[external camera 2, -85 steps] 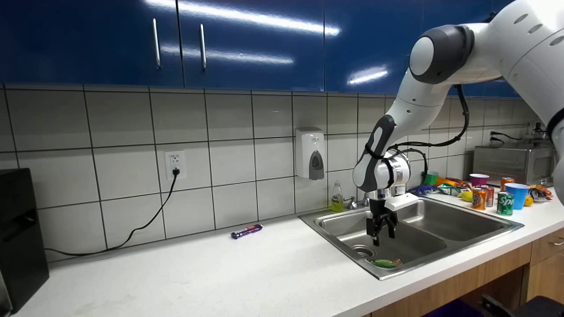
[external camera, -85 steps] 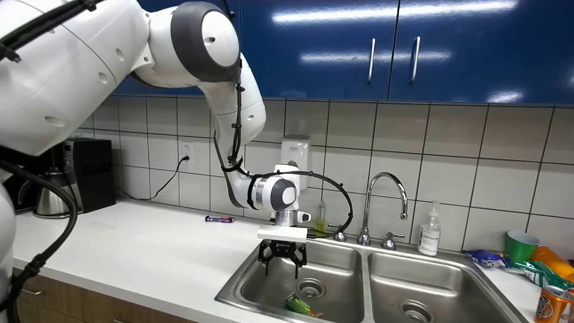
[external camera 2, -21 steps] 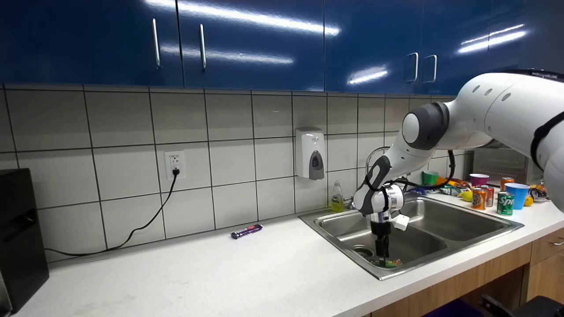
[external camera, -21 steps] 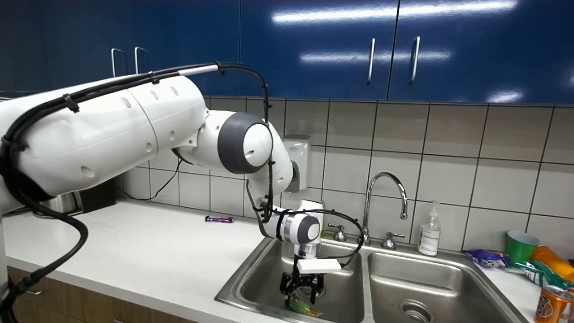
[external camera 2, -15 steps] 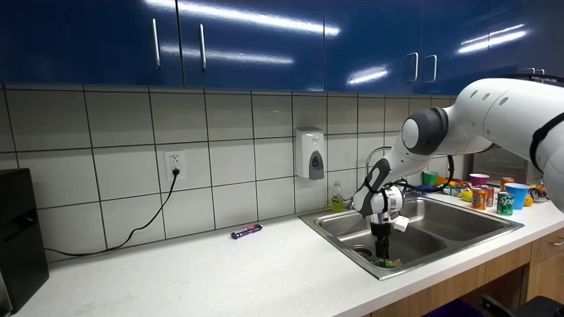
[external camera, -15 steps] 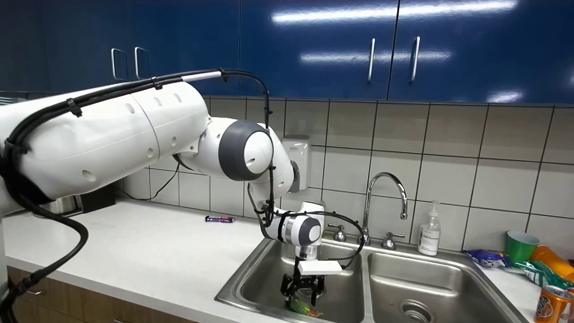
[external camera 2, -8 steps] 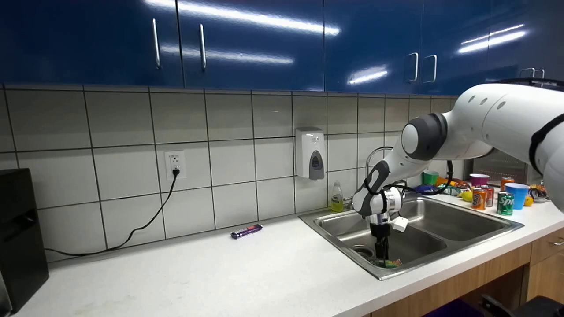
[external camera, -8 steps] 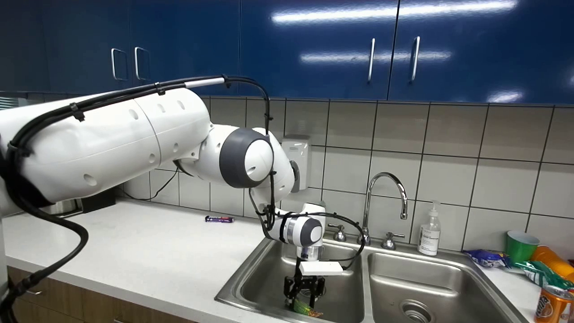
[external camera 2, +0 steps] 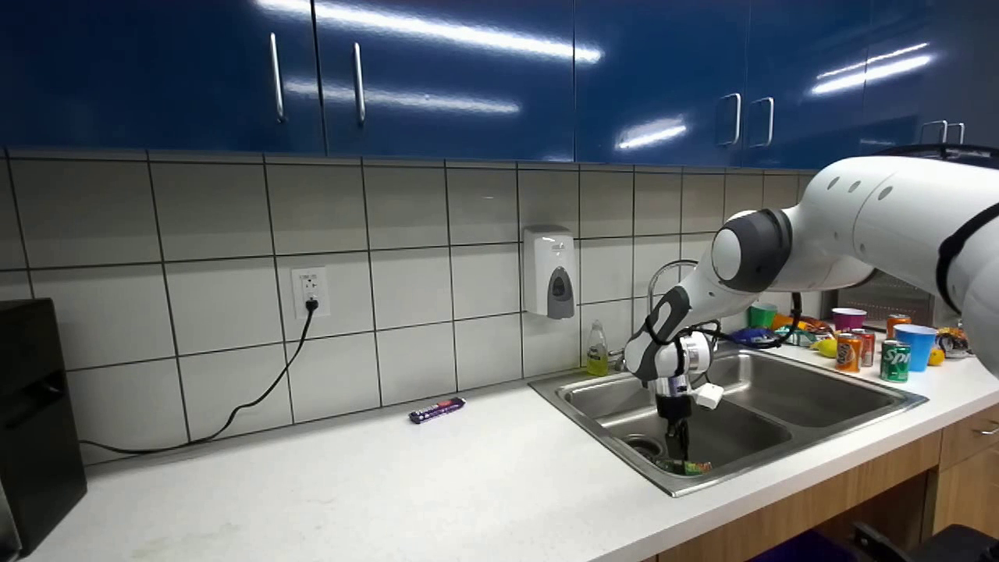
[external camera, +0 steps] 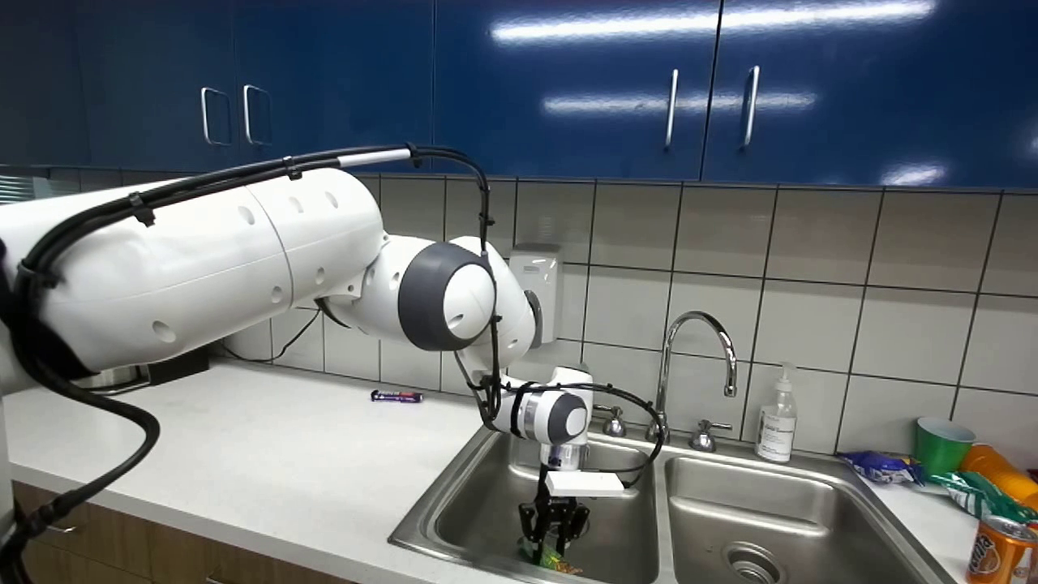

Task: Take the packet out of the sink

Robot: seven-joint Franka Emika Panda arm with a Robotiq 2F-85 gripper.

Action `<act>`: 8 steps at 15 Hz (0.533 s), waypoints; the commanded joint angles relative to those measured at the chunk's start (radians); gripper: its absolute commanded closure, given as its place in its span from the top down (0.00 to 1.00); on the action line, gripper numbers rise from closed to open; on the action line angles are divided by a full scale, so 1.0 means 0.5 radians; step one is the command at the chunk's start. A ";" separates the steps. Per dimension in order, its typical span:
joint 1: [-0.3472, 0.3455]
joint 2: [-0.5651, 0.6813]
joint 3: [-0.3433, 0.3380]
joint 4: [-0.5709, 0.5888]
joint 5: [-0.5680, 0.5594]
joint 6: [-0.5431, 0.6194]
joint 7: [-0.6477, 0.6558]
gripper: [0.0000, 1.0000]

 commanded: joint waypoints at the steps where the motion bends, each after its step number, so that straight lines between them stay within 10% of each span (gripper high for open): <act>1: -0.022 0.068 0.015 0.142 0.030 -0.103 -0.006 0.19; 8: 0.007 0.084 -0.009 0.208 0.029 -0.100 0.095 0.19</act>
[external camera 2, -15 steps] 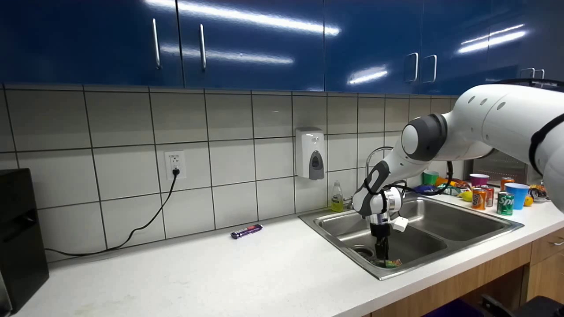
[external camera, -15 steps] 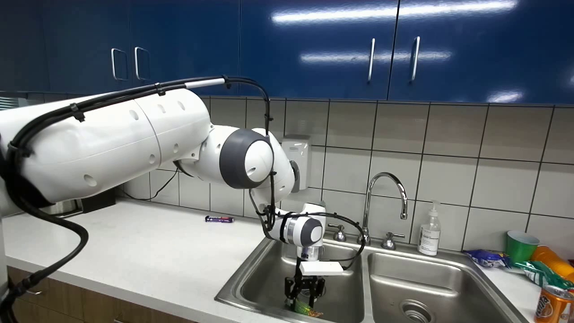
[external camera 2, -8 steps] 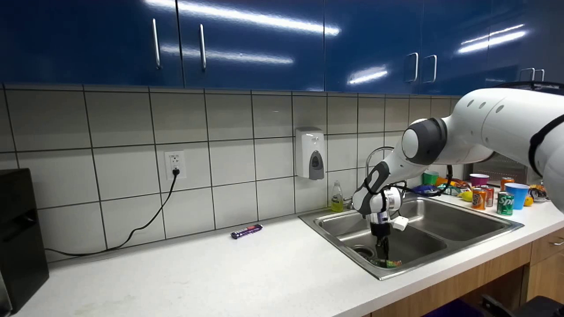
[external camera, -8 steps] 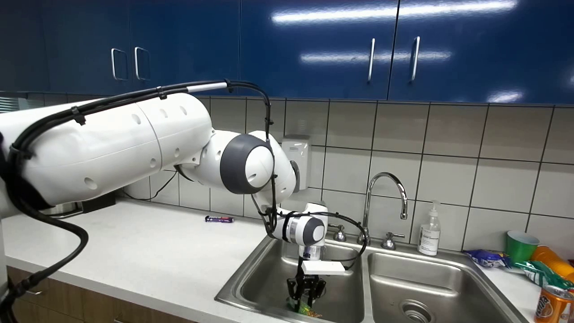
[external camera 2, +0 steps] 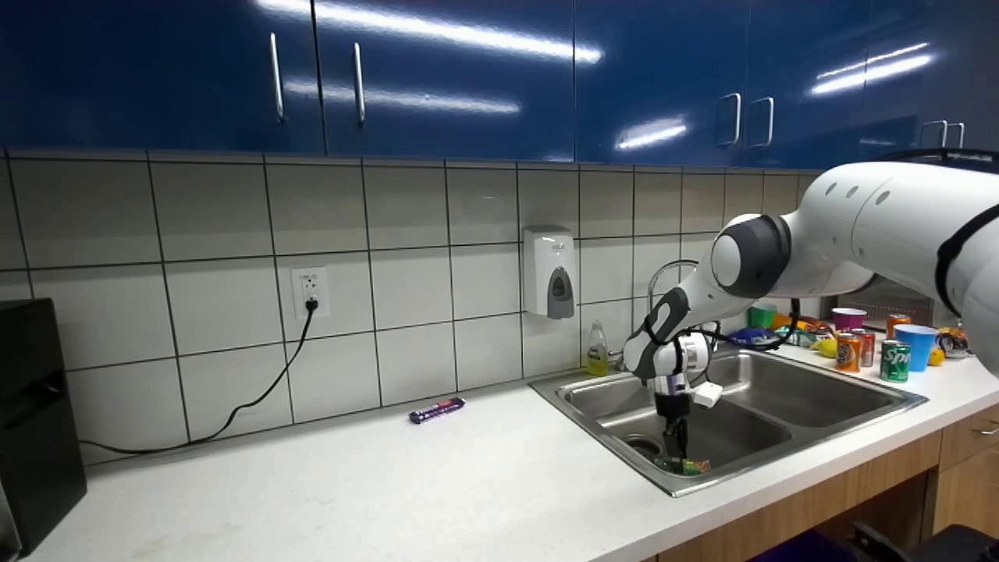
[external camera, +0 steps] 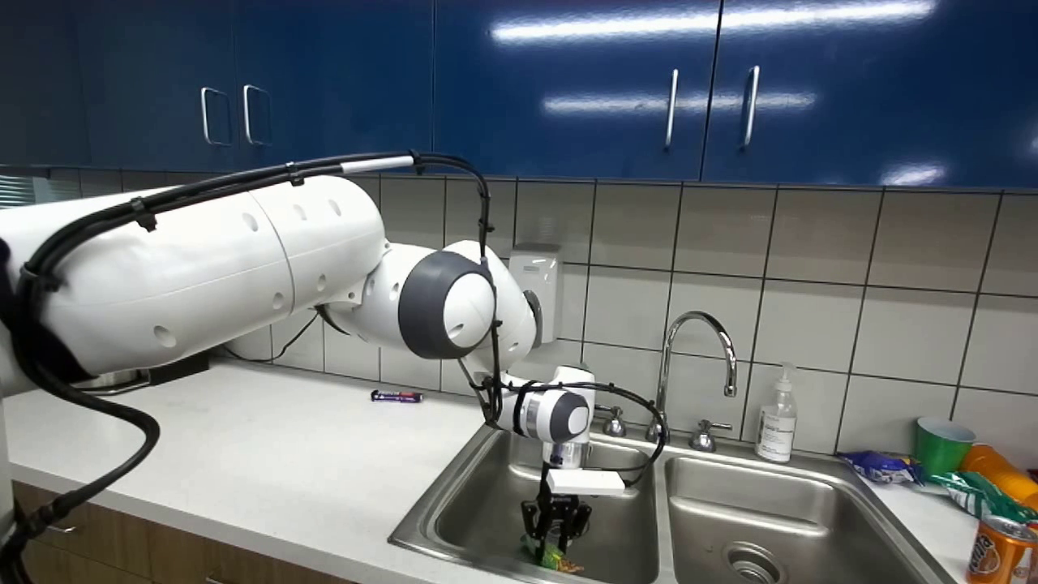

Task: Take the packet out of the sink

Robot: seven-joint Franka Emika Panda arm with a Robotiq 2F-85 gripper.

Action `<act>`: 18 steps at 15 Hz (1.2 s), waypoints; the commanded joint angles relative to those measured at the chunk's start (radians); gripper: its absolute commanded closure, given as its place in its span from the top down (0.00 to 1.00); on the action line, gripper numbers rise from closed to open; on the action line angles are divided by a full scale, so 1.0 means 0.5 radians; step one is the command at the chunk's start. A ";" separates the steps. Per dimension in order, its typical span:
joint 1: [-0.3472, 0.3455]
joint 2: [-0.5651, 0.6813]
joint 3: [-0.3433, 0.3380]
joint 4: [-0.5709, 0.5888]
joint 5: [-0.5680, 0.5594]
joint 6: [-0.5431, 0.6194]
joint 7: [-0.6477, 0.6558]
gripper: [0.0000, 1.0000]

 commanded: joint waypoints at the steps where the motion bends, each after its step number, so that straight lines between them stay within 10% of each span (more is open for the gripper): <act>1: 0.010 0.027 -0.008 0.103 0.017 -0.052 0.064 0.19; 18: 0.083 -0.145 -0.058 -0.003 0.009 0.036 0.632 0.19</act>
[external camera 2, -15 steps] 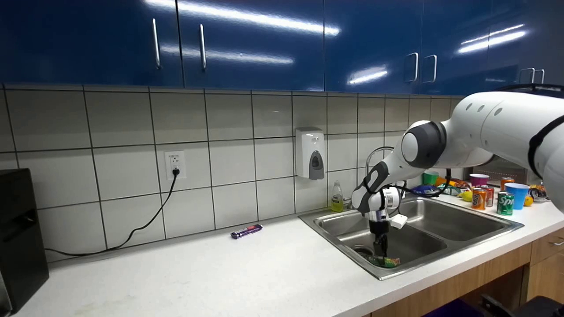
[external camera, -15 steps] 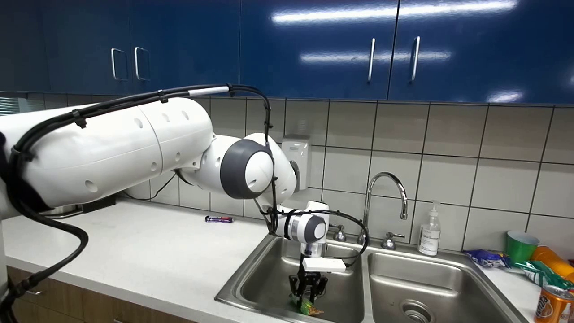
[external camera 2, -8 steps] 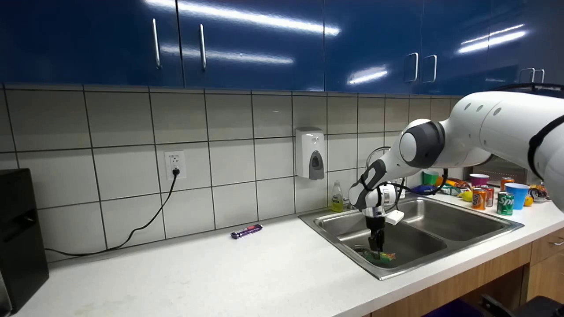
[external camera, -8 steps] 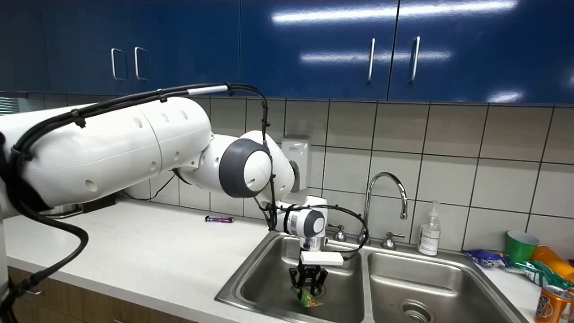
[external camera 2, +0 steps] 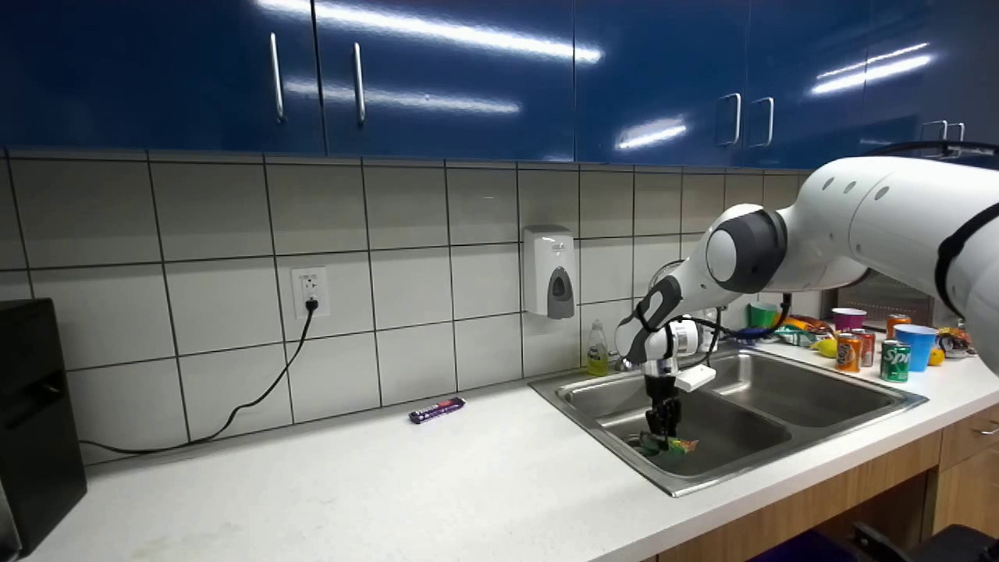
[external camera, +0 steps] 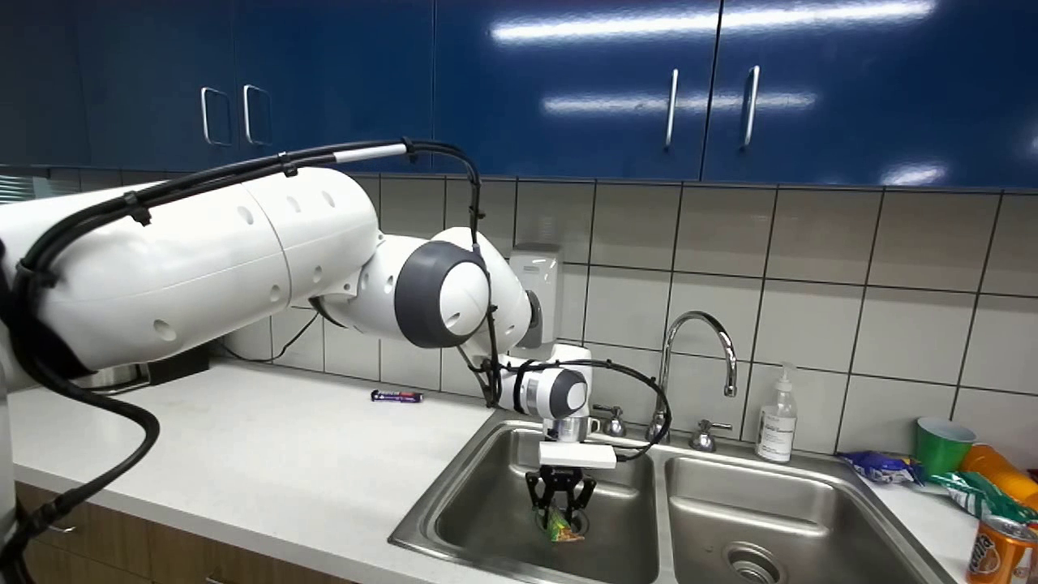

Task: Take the packet out of the sink

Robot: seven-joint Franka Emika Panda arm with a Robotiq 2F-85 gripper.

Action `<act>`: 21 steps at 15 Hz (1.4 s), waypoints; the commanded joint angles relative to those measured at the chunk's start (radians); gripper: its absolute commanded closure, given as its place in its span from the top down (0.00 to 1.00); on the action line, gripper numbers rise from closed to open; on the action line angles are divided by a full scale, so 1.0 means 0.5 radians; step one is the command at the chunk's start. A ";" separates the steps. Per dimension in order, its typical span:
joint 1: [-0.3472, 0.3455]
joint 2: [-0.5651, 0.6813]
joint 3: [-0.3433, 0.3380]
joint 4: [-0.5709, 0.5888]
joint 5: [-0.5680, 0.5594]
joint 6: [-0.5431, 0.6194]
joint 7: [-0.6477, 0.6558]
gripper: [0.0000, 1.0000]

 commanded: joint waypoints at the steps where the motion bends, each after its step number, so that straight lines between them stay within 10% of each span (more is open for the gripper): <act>1: 0.030 -0.106 -0.042 -0.111 0.005 0.036 0.160 0.19; 21: 0.119 -0.769 -0.111 -0.978 -0.067 0.454 0.533 0.19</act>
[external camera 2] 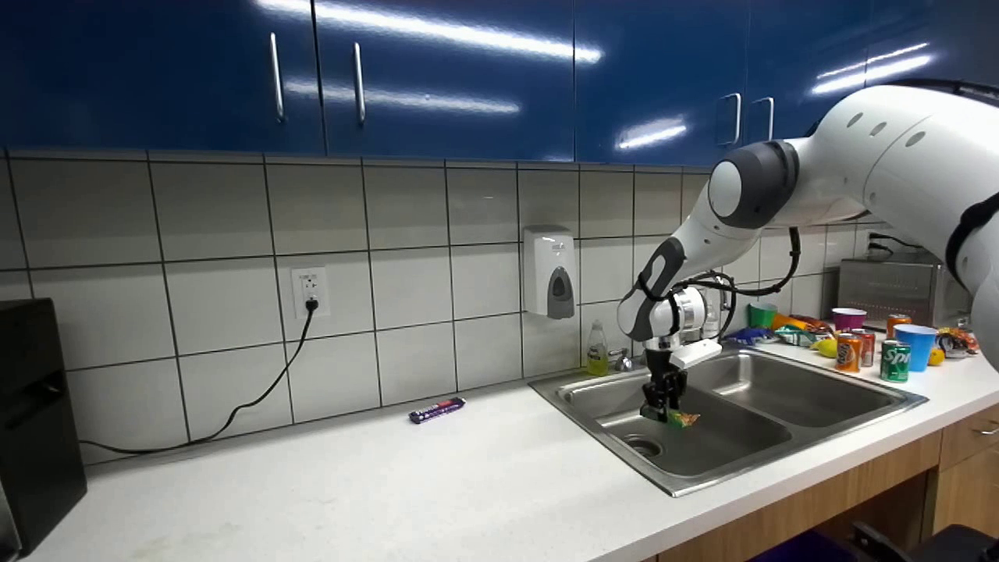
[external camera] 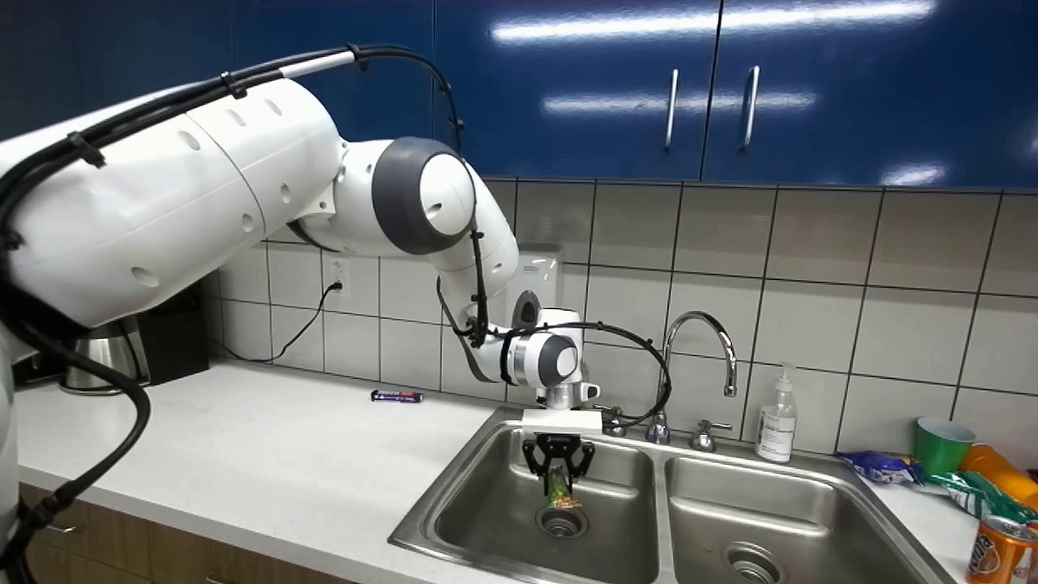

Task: Take the packet out of the sink

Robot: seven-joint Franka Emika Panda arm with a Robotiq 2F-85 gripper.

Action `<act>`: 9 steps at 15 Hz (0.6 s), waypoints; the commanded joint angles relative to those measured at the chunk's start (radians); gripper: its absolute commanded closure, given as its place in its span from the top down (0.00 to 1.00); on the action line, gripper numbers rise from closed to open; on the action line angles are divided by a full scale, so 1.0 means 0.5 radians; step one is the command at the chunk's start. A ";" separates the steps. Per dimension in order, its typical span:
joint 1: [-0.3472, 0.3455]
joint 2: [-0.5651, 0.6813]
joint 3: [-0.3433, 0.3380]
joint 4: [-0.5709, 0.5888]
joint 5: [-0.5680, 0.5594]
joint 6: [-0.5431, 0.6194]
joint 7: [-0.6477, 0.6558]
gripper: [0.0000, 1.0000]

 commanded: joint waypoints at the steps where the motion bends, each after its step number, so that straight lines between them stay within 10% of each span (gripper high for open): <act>1: 0.041 -0.252 -0.032 -0.316 -0.053 0.090 0.129 0.19; 9: 0.146 -0.554 -0.091 -0.692 -0.102 0.151 0.309 0.19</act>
